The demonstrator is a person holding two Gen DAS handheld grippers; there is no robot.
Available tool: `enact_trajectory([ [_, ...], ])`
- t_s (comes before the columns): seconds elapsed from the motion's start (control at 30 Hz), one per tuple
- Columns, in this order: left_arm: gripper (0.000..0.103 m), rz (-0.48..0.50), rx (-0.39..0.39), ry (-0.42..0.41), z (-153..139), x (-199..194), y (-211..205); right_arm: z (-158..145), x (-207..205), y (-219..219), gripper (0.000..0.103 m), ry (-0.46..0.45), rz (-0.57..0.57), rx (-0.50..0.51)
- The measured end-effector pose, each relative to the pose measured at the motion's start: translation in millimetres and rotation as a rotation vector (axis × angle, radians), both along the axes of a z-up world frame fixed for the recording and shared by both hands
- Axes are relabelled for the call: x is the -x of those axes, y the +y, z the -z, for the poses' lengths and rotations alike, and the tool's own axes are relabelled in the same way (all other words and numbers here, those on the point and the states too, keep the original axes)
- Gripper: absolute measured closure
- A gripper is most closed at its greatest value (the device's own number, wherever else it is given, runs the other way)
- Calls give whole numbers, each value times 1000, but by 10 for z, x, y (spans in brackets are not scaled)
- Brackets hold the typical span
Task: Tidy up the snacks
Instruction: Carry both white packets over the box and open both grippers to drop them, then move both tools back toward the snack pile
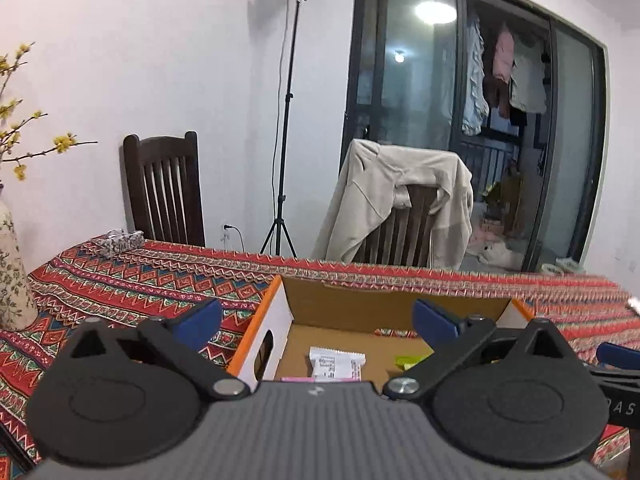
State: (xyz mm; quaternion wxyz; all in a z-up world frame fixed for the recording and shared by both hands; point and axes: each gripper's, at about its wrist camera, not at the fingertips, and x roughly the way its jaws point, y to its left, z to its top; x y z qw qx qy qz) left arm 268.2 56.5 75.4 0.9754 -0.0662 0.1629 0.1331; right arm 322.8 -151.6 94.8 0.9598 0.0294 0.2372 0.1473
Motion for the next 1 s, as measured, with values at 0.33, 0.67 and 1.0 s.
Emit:
enact_trajectory([
  [0.33,0,-17,-17,-23,-366,490,19,-500,394,12,0,-45,-11,66],
  [0.67,0,20,-19,48,72,1274,28,-203,1086,-234,0,30,-16,151],
  [1.0,0,-24,53,-26,614,1716,261,319,1410,-372,0,152,3,170],
])
